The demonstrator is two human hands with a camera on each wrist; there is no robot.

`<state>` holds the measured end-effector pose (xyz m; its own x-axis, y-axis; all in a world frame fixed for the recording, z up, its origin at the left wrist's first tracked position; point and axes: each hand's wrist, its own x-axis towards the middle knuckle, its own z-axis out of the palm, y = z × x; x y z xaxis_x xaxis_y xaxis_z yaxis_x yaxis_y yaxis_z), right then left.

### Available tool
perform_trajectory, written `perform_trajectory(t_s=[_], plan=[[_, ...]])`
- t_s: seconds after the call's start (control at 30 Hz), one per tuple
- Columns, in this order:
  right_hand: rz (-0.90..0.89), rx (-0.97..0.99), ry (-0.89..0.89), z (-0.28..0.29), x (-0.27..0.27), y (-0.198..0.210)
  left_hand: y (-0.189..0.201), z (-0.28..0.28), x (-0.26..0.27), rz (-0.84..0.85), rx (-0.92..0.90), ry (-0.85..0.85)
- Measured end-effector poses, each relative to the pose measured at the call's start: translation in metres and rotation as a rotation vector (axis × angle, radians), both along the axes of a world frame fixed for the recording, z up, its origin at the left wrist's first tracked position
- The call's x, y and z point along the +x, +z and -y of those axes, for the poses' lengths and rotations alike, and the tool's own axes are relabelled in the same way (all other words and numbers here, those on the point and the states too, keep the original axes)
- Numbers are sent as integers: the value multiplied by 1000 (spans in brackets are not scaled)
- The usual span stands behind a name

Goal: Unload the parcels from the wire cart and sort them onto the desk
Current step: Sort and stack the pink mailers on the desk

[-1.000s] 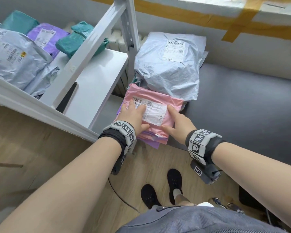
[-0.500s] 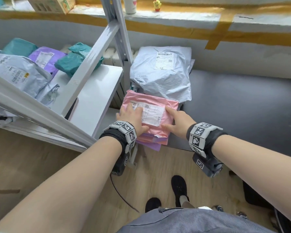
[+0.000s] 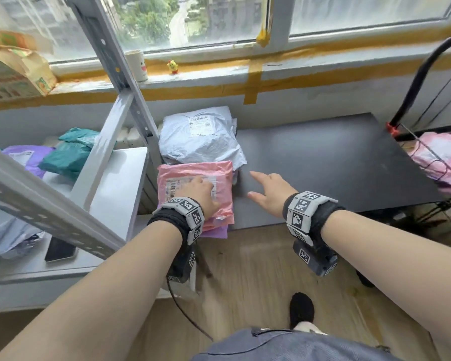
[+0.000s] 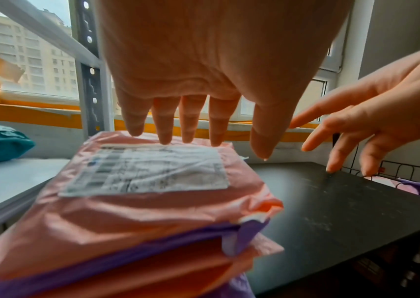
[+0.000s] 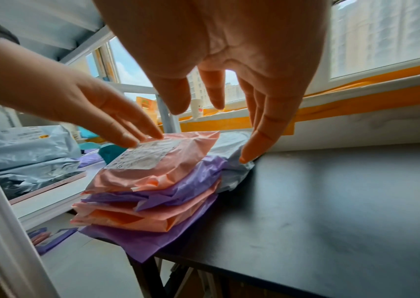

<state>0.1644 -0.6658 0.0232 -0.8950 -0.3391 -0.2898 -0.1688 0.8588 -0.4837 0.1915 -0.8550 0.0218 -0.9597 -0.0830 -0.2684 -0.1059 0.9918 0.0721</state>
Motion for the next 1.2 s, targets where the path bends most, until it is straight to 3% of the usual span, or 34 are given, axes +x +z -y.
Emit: perform_trajectory(t_s=[0.13,0.3,0.53,0.67,0.77,0.9,1.0,1.07,1.2], plan=[[9,22,-8,-12,8,2,-9,1,9,-33,26,112],[55,15,64,7,9,-2,-13,24,20,-37,141,494],[165,-241,17,53,-11,-28,-30,56,12,-87,388,670],[48,-389,-80,67,-15,-29,-30,57,8,-218,423,647],[-29,-371,-97,72,-26,-27,-27,60,2,-285,413,602],[-50,-160,-28,79,-42,-29,-29,67,-6,-201,220,495],[-102,15,102,86,-41,-31,-36,68,-13,-184,40,241],[-100,92,186,89,-38,-36,-43,70,-17,-94,11,137],[-18,126,219,90,-38,-50,-52,73,-25,44,29,113]])
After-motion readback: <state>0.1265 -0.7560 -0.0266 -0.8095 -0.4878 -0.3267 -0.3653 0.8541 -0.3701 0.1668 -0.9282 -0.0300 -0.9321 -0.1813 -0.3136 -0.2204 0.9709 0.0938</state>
